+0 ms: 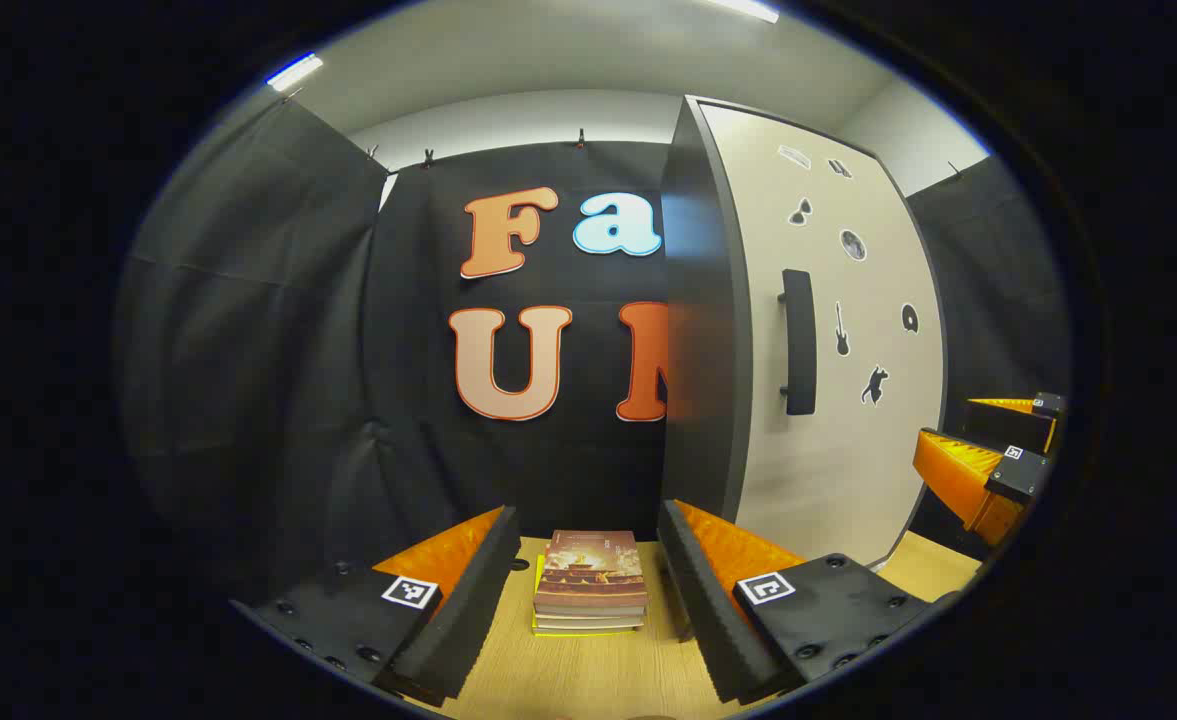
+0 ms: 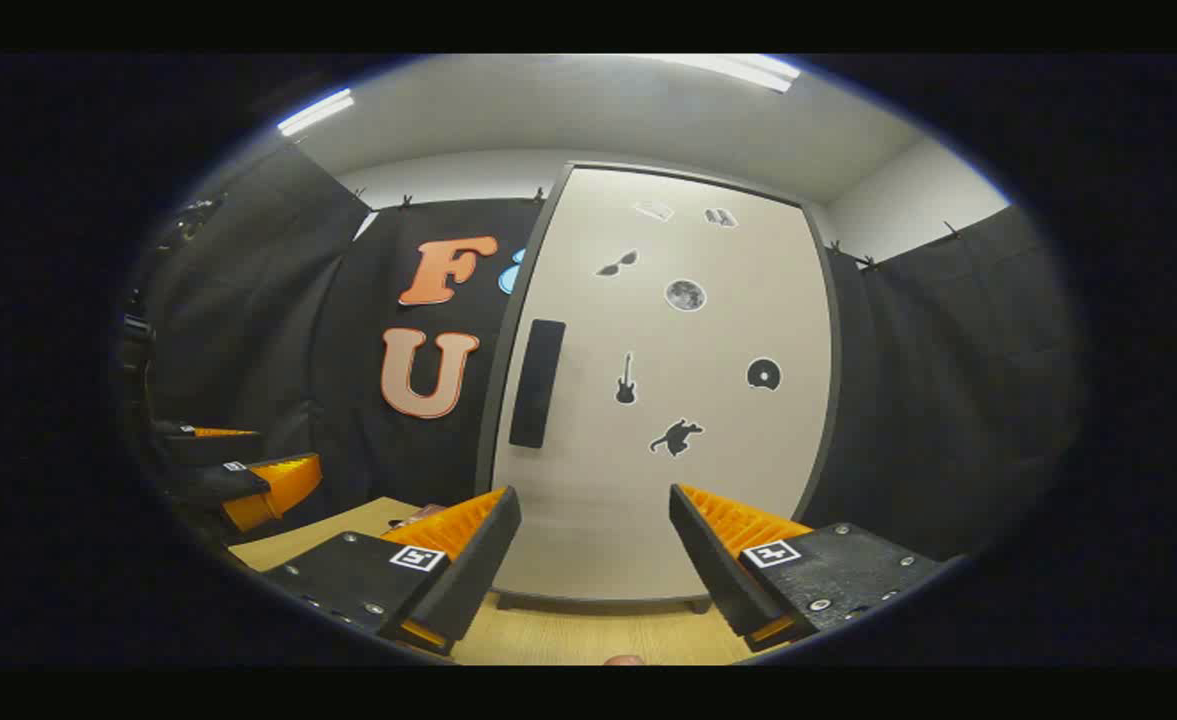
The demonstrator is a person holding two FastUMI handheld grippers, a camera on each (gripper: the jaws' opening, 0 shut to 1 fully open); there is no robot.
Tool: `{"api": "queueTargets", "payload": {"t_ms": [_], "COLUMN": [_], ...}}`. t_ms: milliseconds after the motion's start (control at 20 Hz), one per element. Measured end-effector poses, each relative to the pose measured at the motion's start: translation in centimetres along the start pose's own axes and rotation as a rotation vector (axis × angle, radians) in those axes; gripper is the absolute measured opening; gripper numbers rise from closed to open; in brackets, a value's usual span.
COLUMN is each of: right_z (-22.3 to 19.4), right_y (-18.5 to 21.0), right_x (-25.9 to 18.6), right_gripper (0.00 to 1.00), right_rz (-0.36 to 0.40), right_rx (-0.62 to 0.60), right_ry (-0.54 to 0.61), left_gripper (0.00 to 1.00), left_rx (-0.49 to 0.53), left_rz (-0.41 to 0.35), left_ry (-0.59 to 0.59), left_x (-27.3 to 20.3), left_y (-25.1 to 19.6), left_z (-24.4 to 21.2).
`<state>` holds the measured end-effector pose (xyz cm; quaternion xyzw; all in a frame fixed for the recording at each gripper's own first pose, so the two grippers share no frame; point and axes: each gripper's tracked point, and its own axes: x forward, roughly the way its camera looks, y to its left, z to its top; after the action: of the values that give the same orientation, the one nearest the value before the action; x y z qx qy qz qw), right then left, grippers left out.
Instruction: Open the cabinet door with the right hand, grasp the bottle in the cabinet with the left hand and place it on the coaster, then close the cabinet door with the right hand.
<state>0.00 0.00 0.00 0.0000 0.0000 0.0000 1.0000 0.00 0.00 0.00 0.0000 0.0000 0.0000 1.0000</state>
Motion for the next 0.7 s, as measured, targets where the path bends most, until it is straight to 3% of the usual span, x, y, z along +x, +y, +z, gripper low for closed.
{"api": "queueTargets", "payload": {"t_ms": [700], "right_z": [0.3], "right_y": [2.1], "right_x": [2.2], "right_gripper": [0.93], "right_rz": [0.053], "right_rx": [-0.024], "right_ry": [-0.022], "left_gripper": [0.93], "left_rx": [-0.008], "left_rz": [0.026], "left_ry": [-0.033], "left_x": [1.0], "left_y": [1.0], "left_z": [1.0]}}
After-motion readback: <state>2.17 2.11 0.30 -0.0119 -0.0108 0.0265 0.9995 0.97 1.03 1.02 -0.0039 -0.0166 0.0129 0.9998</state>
